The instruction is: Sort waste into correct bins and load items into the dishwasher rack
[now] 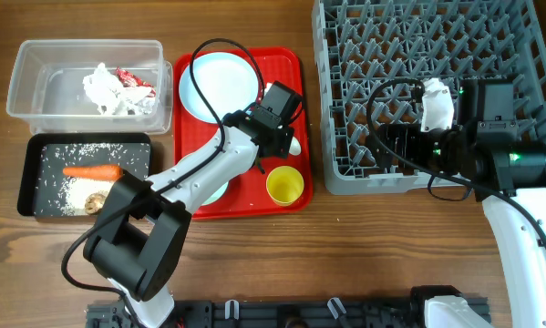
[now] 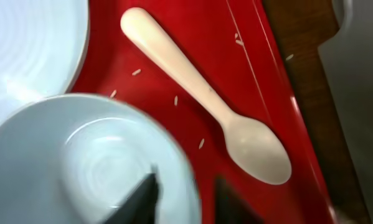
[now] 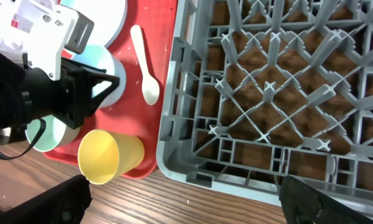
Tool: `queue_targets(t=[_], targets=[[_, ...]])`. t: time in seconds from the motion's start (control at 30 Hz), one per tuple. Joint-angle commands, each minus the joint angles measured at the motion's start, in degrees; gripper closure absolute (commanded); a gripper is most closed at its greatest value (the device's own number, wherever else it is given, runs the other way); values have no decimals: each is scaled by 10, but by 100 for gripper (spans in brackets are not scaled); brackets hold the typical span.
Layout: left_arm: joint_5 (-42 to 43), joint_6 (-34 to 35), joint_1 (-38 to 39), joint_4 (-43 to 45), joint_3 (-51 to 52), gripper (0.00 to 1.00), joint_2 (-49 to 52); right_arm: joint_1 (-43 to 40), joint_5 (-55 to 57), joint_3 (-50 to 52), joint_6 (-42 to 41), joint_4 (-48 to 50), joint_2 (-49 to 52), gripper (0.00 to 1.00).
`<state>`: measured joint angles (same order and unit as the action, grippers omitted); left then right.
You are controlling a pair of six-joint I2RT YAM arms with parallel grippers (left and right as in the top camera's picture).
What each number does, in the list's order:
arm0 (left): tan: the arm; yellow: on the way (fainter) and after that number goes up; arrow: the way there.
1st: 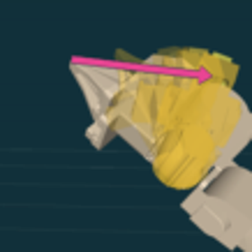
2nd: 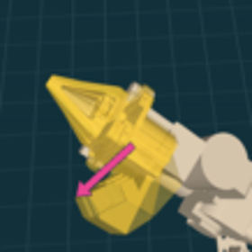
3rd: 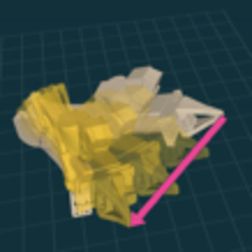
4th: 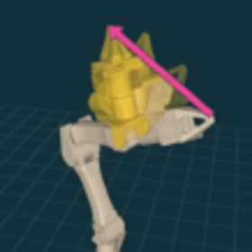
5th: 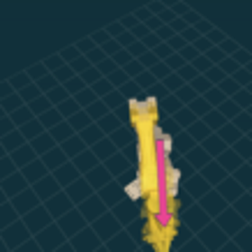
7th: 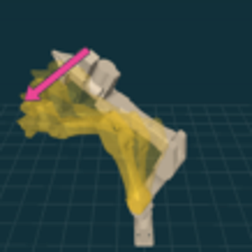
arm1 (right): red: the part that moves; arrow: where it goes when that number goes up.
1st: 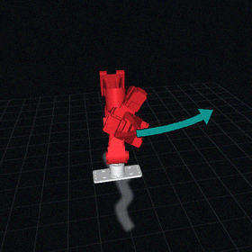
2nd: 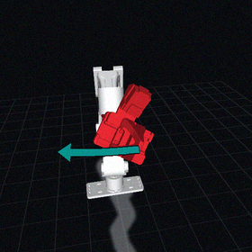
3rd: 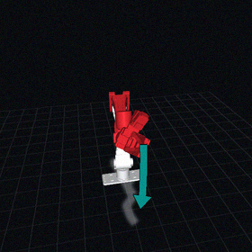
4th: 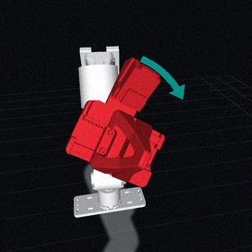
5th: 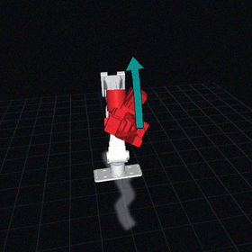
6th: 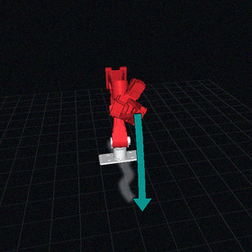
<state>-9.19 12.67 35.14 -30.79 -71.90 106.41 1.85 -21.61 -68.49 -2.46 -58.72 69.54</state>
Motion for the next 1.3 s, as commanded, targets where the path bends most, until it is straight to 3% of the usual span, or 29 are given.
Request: queue_targets(t=[0.0, 0.17, 0.27, 0.4, 0.6, 0.83, 0.9, 1.07, 1.13, 1.27], targets=[[-9, 35, -19, -1, -5, 53, -18, 1, -3, -4, 4, 0, 0, 0], [87, 44, -66, -133, -70, 37, -126, 1, -3, -4, -22, 21, 0, 0], [139, 41, -64, -232, -79, 36, -172, 1, -3, -4, -22, 21, 0, 0], [179, 96, -31, -296, -33, 48, -147, 1, -3, -4, -22, 22, 0, 0], [179, 138, 7, -238, 36, 54, -127, 1, -3, -4, -22, 21, 0, 0], [160, 168, 18, -219, 37, 81, -63, 1, -3, -4, -22, 17, 0, 0], [160, 168, 18, -214, 37, 96, -60, 1, -3, -4, -22, 17, 0, 0], [187, 178, 4, -229, 8, 96, -76, 1, -21, -4, -22, 17, 0, 0], [226, 159, -29, -241, -24, 96, -108, 1, -67, -4, -20, 20, 0, 0], [435, 106, -163, -221, -46, 96, -192, 1, -217, -4, -3, 69, 0, 0]])
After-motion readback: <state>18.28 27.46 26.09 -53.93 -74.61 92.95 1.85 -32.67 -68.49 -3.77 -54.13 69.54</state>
